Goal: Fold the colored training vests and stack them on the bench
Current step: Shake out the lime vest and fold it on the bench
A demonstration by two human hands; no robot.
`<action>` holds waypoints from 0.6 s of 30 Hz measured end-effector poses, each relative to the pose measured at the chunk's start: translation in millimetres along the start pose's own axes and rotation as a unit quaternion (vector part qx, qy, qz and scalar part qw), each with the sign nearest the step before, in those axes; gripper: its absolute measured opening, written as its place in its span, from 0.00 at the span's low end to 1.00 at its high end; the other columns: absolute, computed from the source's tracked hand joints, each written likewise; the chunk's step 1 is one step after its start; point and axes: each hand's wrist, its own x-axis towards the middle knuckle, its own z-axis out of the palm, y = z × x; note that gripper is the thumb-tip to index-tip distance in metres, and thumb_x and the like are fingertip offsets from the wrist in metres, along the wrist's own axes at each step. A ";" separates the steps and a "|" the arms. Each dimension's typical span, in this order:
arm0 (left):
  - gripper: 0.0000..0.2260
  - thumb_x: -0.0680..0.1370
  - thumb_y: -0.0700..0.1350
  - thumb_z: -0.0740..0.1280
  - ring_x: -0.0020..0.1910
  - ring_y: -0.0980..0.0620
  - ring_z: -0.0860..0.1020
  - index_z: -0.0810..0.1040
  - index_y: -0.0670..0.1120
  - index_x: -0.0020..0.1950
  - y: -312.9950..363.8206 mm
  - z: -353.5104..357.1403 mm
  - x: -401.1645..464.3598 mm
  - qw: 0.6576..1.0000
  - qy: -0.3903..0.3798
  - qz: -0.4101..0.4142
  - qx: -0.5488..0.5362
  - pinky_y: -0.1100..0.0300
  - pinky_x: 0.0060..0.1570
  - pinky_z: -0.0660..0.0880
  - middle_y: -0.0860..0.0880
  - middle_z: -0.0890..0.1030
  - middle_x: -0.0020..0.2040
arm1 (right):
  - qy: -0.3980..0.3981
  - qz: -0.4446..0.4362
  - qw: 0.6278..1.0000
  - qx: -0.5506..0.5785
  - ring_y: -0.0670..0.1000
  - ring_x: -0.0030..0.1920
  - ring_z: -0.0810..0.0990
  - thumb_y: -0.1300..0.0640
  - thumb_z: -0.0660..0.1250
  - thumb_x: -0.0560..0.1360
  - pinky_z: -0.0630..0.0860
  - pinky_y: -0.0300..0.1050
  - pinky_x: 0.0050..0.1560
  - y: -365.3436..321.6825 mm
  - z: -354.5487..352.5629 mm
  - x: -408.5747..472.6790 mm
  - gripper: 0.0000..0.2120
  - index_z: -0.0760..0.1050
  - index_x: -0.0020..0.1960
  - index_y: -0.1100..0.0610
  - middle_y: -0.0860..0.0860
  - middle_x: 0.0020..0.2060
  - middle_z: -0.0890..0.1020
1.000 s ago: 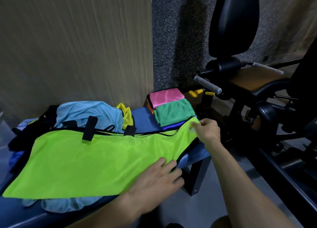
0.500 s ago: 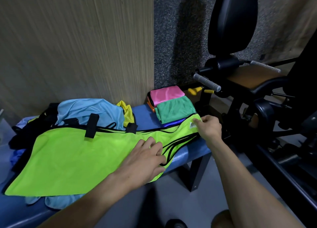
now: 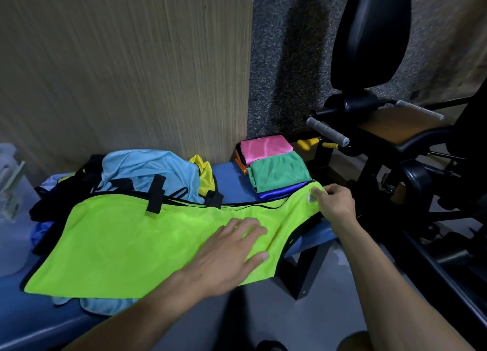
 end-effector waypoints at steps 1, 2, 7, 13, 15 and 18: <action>0.24 0.85 0.62 0.49 0.74 0.53 0.60 0.63 0.54 0.77 -9.1 1.2 0.3 1.000 -0.002 -0.023 0.008 0.52 0.72 0.64 0.57 0.61 0.76 | -0.003 0.001 1.000 -0.003 0.55 0.34 0.77 0.51 0.71 0.78 0.82 0.55 0.43 2.0 -1.6 -0.2 0.12 0.79 0.42 0.58 0.52 0.32 0.77; 0.24 0.84 0.62 0.47 0.73 0.52 0.61 0.65 0.54 0.76 -18.6 1.8 1.5 0.999 0.002 -0.040 0.020 0.51 0.72 0.64 0.56 0.63 0.76 | -0.005 -0.002 1.000 -0.011 0.56 0.37 0.79 0.51 0.71 0.78 0.82 0.56 0.45 4.6 -2.9 0.2 0.11 0.80 0.42 0.58 0.52 0.32 0.79; 0.17 0.84 0.57 0.58 0.63 0.52 0.71 0.75 0.53 0.68 -64.5 -3.4 19.9 0.978 0.091 -0.178 0.054 0.53 0.64 0.67 0.56 0.74 0.64 | -0.015 -0.008 1.000 -0.027 0.60 0.49 0.80 0.52 0.70 0.78 0.72 0.48 0.46 15.5 -8.2 -1.5 0.12 0.77 0.38 0.53 0.51 0.34 0.80; 0.21 0.79 0.65 0.62 0.61 0.48 0.72 0.76 0.52 0.64 -79.7 3.0 45.1 0.945 0.098 -0.310 0.027 0.51 0.60 0.67 0.53 0.76 0.59 | -0.027 -0.037 0.999 -0.025 0.58 0.45 0.82 0.50 0.68 0.80 0.77 0.53 0.47 14.0 -8.1 -2.9 0.09 0.78 0.44 0.55 0.55 0.41 0.83; 0.25 0.78 0.67 0.63 0.62 0.46 0.71 0.76 0.50 0.64 -78.9 3.3 53.4 0.935 0.092 -0.342 0.025 0.50 0.61 0.66 0.50 0.76 0.61 | -0.027 -0.046 0.998 -0.027 0.58 0.45 0.82 0.50 0.68 0.80 0.77 0.53 0.46 14.9 -8.7 -2.3 0.09 0.78 0.44 0.55 0.55 0.42 0.83; 0.25 0.77 0.67 0.65 0.64 0.44 0.71 0.77 0.50 0.63 -82.8 3.1 62.1 0.924 0.078 -0.374 0.024 0.48 0.62 0.66 0.48 0.76 0.61 | -0.033 -0.058 0.997 -0.032 0.56 0.42 0.80 0.51 0.68 0.80 0.75 0.51 0.43 17.0 -9.3 -0.2 0.09 0.78 0.44 0.55 0.56 0.42 0.83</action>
